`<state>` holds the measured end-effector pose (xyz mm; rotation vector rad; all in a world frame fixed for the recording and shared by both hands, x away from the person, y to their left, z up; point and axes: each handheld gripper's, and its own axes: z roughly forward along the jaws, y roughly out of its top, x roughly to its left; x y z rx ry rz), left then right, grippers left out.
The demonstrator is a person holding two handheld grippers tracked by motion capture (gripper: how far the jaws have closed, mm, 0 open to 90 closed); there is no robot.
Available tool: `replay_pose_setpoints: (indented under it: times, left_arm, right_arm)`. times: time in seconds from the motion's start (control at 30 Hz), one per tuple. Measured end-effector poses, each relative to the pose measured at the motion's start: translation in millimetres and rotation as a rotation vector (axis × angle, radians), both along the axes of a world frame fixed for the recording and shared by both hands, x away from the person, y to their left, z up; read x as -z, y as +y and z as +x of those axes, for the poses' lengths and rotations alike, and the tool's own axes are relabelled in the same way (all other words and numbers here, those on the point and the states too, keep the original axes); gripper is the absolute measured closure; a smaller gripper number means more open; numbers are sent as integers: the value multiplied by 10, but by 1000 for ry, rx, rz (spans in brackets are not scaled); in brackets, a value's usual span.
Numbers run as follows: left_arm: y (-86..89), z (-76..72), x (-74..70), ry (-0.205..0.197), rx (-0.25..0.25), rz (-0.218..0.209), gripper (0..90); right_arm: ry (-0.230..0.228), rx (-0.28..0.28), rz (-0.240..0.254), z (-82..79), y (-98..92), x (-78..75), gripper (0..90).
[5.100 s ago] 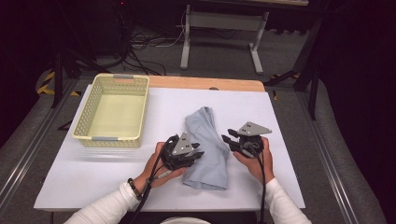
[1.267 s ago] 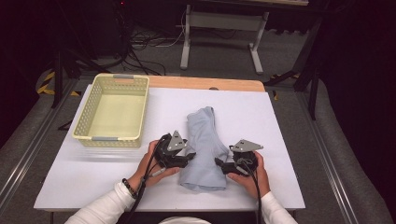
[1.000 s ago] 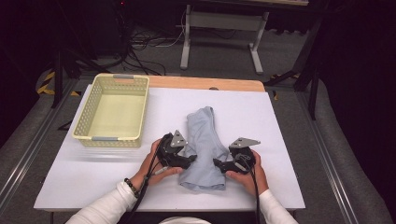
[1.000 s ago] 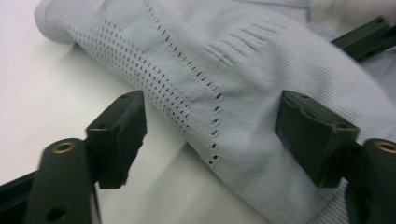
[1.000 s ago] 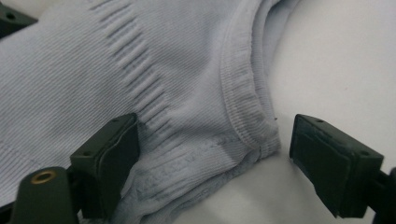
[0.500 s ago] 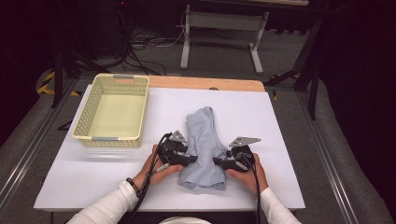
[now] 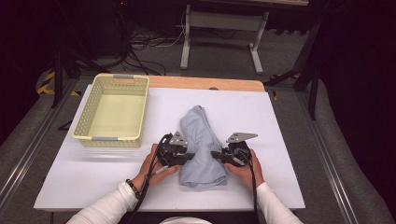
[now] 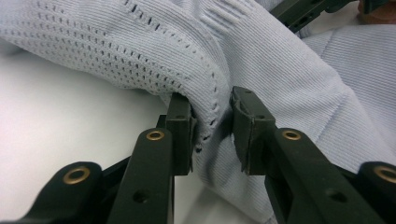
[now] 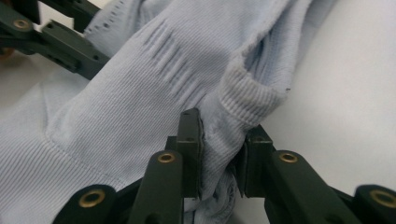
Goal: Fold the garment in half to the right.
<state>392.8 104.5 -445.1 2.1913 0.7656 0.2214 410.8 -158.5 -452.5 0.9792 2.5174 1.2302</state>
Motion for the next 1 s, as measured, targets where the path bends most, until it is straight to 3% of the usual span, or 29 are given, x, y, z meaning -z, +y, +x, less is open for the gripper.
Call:
replay_pose_setpoints:
  times: [0.17,0.23,0.33,0.5,0.63,0.73,0.87,1.0]
  left_arm:
    - [75,23,-5,-13,-32,1,677]
    - [76,14,-3,-25,-27,12,669]
    - [64,-5,-5,-46,-21,30,660]
    - [38,-21,8,-69,-16,52,650]
    - [31,-17,11,-76,-13,60,641]
    - [27,-18,15,-83,-9,63,639]
    - [27,-18,19,-89,-8,61,637]
    - [23,-20,23,-88,-12,60,636]
  right_arm:
    - [-60,2,-36,120,126,-32,695]
    - [-77,12,-56,124,153,-34,635]
    - [-98,72,-65,77,96,-81,453]
    - [-82,88,-3,-78,20,-142,316]
    - [-66,58,-59,-181,112,-48,242]
    - [-36,74,-54,-144,107,6,186]
    - [17,90,-46,-82,76,73,162]
    - [5,81,-56,-105,115,67,261]
